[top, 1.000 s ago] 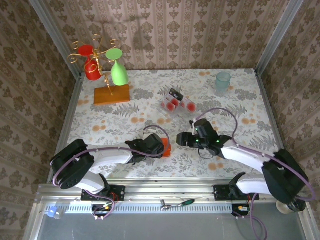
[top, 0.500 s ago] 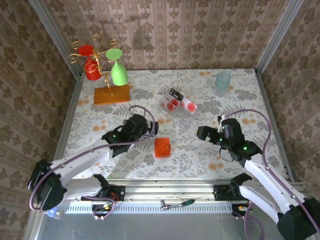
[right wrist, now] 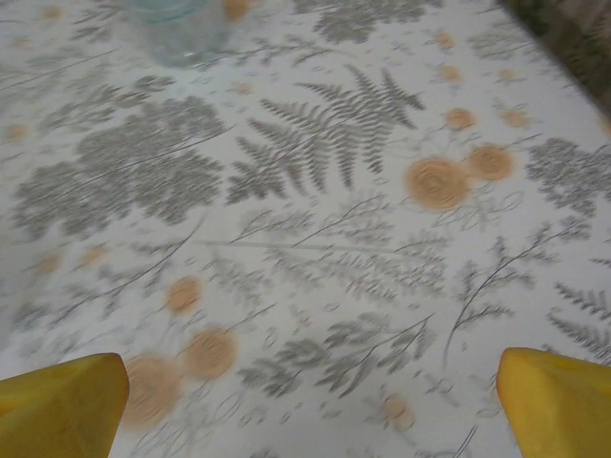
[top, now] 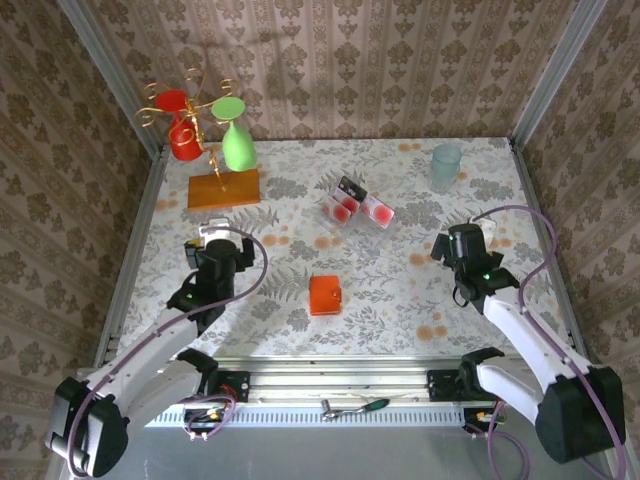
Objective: Put the credit cards into the card holder
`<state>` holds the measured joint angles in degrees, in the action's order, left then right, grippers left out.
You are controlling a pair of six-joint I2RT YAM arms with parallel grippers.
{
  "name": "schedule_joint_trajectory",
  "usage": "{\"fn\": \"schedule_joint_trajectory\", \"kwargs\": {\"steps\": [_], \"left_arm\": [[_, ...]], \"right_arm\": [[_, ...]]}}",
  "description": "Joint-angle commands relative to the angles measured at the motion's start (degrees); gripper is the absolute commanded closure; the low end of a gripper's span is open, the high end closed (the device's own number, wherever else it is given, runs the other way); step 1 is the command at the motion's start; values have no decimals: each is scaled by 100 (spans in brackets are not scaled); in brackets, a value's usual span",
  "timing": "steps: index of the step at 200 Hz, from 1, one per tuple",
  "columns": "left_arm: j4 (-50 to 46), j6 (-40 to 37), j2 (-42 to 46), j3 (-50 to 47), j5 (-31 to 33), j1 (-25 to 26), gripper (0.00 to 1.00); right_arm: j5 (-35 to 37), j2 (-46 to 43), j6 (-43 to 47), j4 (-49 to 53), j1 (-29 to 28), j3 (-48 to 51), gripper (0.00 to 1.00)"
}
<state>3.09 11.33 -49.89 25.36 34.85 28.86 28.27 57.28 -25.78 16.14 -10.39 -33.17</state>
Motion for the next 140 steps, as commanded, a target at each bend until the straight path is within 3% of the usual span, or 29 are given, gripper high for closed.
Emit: {"fn": "schedule_joint_trajectory", "kwargs": {"steps": [1, 25, 63, 140], "left_arm": [[1131, -748, -182, -249, 191, -466, 0], [1200, -650, -462, -243, -287, -1032, 0], [1744, -1110, -628, -402, -432, -1255, 0], [3716, -1387, -2118, -786, -1253, -2001, 0]], "right_arm": [[1074, 359, 293, -687, 88, -32, 0], [1294, 725, 807, -1370, 142, 133, 0], [1070, 1072, 1192, -2485, 169, 656, 0], [-121, 1277, 2183, -4692, 243, 1199, 0]]}}
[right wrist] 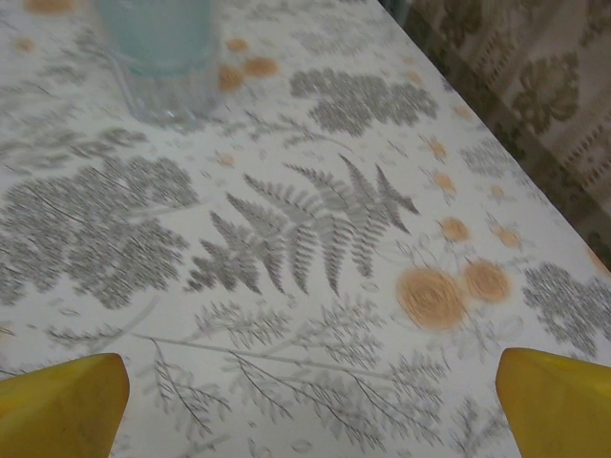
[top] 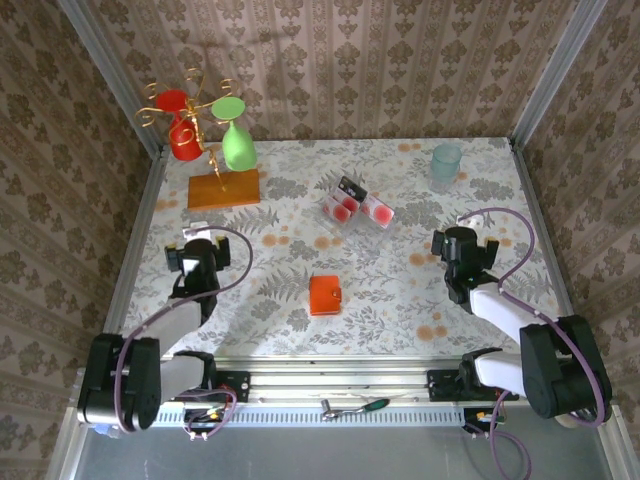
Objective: Put the credit cards into the card holder
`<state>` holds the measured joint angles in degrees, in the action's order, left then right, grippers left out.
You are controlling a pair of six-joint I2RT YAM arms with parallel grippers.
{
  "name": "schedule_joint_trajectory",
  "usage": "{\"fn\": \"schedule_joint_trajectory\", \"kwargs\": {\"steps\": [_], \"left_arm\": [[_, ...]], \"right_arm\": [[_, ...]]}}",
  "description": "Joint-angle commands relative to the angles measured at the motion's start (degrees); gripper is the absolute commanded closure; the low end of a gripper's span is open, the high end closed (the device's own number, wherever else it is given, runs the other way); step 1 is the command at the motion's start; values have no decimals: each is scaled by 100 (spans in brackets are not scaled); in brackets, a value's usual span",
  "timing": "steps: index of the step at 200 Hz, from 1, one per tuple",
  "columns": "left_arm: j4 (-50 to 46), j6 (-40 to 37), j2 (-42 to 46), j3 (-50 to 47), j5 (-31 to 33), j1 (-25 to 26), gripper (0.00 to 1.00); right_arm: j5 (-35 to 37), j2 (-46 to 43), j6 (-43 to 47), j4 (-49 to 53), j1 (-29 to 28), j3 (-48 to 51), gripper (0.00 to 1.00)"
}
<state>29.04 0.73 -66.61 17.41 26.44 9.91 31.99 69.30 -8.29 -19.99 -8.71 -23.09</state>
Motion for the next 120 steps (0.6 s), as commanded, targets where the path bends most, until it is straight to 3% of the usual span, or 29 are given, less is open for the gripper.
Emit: {"fn": "schedule_joint_trajectory", "kwargs": {"steps": [1, 86, 114, 120], "left_arm": [[1135, -341, -470, 17, -416, -109, 0], [2514, -539, -1921, 287, -1380, -448, 0], [2683, -530, -2199, 311, -1626, -525, 0], [2831, -617, -2299, 289, -1738, -529, 0]], "right_arm": [[-510, 70, 443, -1100, 81, 196, 0], [-1203, 718, 379, -2111, 526, 104, 0], [-1254, 1329, 218, -3277, 615, 391, 0], [-1295, 1369, 243, -3144, 616, 302, 0]]}}
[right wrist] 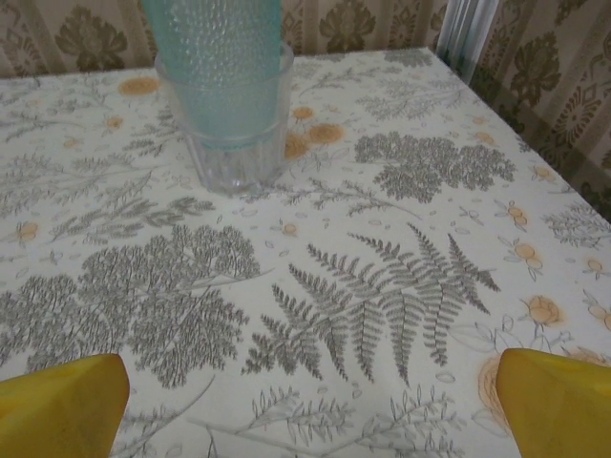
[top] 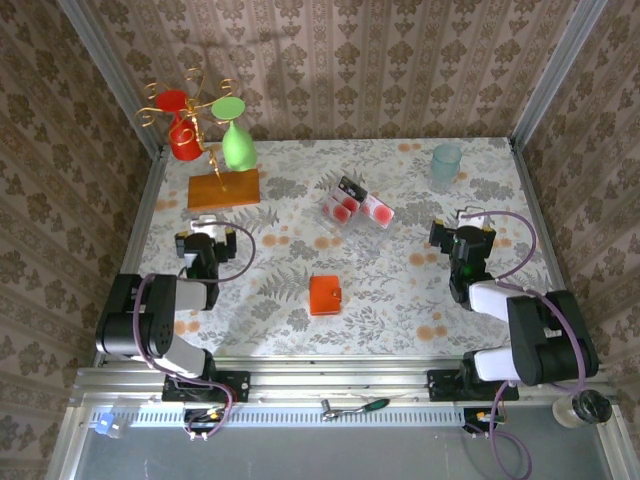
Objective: Put the credit cards into the card holder
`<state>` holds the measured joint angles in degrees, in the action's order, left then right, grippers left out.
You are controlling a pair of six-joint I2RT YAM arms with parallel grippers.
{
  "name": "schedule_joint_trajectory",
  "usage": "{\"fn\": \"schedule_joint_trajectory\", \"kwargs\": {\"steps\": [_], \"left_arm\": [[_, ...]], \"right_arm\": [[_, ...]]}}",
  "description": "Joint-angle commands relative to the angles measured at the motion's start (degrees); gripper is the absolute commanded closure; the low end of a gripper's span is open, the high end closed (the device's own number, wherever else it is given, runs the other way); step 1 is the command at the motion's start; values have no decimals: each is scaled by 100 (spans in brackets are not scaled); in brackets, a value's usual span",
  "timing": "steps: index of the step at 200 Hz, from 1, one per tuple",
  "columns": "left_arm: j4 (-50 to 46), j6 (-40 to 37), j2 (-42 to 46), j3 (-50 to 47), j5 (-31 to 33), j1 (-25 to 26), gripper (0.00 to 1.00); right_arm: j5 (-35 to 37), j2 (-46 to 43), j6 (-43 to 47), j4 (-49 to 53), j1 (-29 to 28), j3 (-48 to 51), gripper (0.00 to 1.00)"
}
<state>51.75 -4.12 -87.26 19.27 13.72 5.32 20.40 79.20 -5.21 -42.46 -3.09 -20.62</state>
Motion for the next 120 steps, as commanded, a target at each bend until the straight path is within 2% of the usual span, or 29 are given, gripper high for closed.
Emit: {"fn": "schedule_joint_trajectory", "kwargs": {"steps": [1, 8, 23, 37, 50, 60, 82, 120], "left_arm": [[584, -150, -236, 103, -479, -68, 0], [506, -119, -201, 122, -523, -86, 0], [356, -91, -212, 211, -718, -174, 0], [232, -52, -208, 261, -832, -235, 0], [213, -46, -206, 262, -835, -236, 0], [200, -45, -210, 275, -844, -239, 0], [1, 102, -200, 358, -1181, -446, 0], [11, 104, -209, 358, -1170, -444, 0]], "right_arm": [[-157, 369, -71, -830, 54, 30, 0], [-323, 331, -93, -426, 82, -129, 0], [-785, 497, -9, -563, 175, -125, 0], [-819, 1034, 58, -1857, 179, 194, 0], [-803, 732, -20, -764, 186, -107, 0], [-888, 939, 77, -1028, 170, -154, 0], [-898, 912, 41, -745, 177, -255, 0], [-881, 893, 51, -634, 177, -295, 0]]}}
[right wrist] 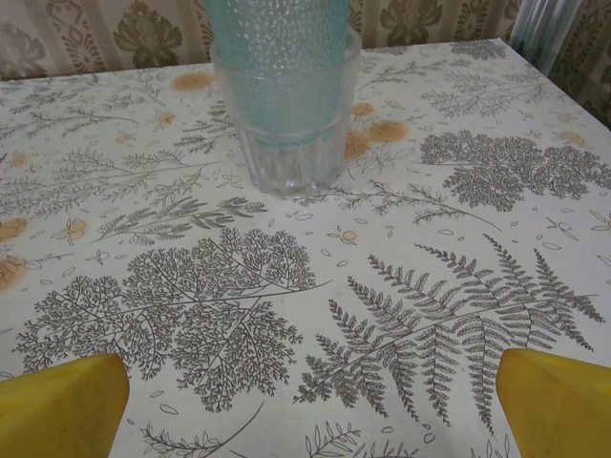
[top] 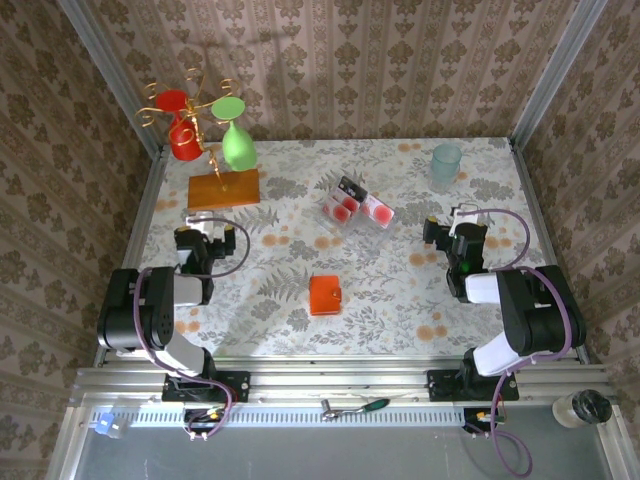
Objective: Put the credit cards into the card holder
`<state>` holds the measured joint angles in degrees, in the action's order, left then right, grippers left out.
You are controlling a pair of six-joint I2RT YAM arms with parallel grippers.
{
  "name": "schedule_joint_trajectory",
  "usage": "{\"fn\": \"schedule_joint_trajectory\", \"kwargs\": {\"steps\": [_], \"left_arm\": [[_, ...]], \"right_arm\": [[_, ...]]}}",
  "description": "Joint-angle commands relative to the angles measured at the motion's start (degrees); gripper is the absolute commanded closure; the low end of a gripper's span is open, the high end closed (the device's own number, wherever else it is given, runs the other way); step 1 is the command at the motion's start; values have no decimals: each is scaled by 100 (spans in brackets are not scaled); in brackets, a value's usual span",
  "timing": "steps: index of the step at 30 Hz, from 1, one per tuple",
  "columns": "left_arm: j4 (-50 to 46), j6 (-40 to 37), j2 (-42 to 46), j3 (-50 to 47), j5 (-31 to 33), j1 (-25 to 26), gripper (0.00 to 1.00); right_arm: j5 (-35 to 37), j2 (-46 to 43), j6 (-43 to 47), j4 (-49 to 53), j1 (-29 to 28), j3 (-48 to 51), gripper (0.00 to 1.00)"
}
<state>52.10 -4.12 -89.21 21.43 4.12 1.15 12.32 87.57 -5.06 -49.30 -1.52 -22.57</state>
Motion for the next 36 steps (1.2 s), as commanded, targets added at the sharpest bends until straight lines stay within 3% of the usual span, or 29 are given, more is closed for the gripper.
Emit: {"fn": "schedule_joint_trajectory", "kwargs": {"steps": [1, 10, 36], "left_arm": [[-24, 104, -11, 142, -210, -27, 0], [12, 89, -14, 125, -202, -22, 0], [57, 60, 3, 99, -127, 26, 0]], "right_arm": [[-72, 57, 38, 51, 20, -100, 0], [306, 7, 137, -156, -164, 20, 0], [157, -4, 110, -136, -103, 19, 0]]}}
